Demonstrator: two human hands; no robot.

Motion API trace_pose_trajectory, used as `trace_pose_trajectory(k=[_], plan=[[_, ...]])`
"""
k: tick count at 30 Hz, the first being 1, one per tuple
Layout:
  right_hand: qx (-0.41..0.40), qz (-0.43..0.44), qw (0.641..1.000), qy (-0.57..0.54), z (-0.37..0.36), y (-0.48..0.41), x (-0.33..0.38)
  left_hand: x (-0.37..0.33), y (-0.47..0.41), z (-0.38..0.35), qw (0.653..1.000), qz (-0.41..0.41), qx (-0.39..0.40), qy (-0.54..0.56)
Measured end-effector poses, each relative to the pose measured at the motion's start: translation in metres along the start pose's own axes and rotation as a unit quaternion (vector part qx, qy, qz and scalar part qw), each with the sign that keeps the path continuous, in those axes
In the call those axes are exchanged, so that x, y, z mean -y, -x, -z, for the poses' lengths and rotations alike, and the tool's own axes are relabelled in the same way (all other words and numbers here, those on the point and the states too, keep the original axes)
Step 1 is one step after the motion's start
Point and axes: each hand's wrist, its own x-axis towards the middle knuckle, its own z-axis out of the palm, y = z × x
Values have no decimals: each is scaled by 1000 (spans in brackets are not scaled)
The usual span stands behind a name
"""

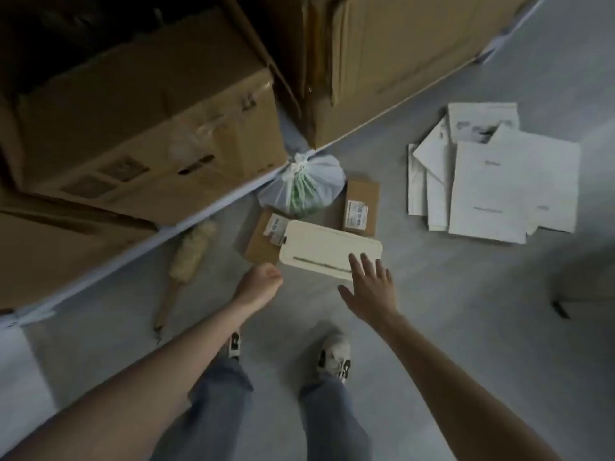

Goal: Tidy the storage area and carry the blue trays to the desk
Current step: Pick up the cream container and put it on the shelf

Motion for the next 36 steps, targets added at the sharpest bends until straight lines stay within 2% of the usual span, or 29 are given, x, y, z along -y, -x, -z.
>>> trace_pose_trajectory(k=[4, 7, 9, 13, 16, 20, 28, 32, 36], plan=[[8, -78, 987, -137, -80, -95, -34, 10, -124, -50, 999, -40, -11, -4], [-50, -164, 961, -217, -141, -145, -63, 30, -196, -86, 998, -59, -25, -3], [-109, -223, 934, -258, -167, -169, -78, 37, -232, -102, 995, -69, -62, 28], [-162, -314, 855, -380, -197, -206, -92, 36, -278, -123, 979, -84, -136, 128], [-197, -331, 833, -398, -206, -218, -93, 32, -290, -126, 971, -86, -147, 168], [-195, -334, 788, -479, -195, -203, -95, 30, -276, -112, 970, -78, -152, 173], [-204, -313, 706, -602, -127, -115, -78, 13, -166, -68, 965, -55, -188, 176], [-218, -296, 696, -616, -76, -67, -66, 1, -103, -30, 962, -63, -207, 166], [-241, -268, 706, -610, 4, -10, -46, -25, -19, 22, 950, -70, -243, 184]])
